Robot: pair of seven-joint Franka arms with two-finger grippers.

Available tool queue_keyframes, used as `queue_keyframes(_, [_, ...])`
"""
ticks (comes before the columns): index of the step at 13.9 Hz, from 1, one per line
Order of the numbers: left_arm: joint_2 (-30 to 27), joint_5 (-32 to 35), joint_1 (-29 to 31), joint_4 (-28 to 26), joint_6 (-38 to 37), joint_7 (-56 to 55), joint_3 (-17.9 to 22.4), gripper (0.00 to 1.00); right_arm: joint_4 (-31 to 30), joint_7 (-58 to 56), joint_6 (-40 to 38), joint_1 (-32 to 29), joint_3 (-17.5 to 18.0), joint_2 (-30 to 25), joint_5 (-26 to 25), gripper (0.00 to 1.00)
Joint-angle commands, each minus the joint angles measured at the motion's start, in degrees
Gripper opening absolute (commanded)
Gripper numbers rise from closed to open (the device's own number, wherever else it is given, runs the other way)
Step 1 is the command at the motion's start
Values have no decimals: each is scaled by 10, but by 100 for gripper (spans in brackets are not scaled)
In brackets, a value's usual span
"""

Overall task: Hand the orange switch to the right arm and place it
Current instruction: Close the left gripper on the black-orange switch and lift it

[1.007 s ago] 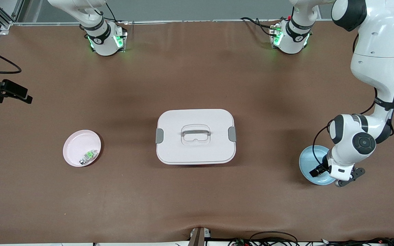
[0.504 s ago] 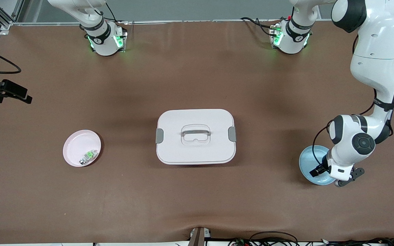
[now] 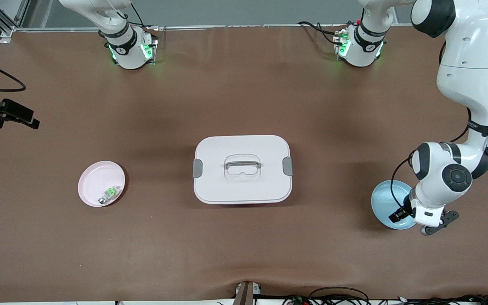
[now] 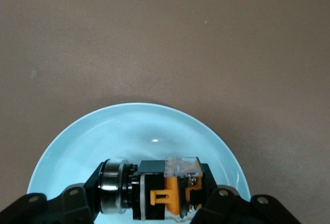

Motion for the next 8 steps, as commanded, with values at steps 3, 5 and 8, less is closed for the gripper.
queue_keyframes(3, [-69, 4, -2, -8, -88, -71, -51, 0, -5, 2, 3, -4, 3, -8, 4, 100])
queue_keyframes(5, [-91, 4, 1, -6, -123, -110, -86, 0, -5, 2, 3, -5, 3, -7, 2, 100])
queue_keyframes(8, [-122, 4, 2, -6, -176, -171, -134, 0, -3, 2, 3, -9, 1, -2, 3, 100])
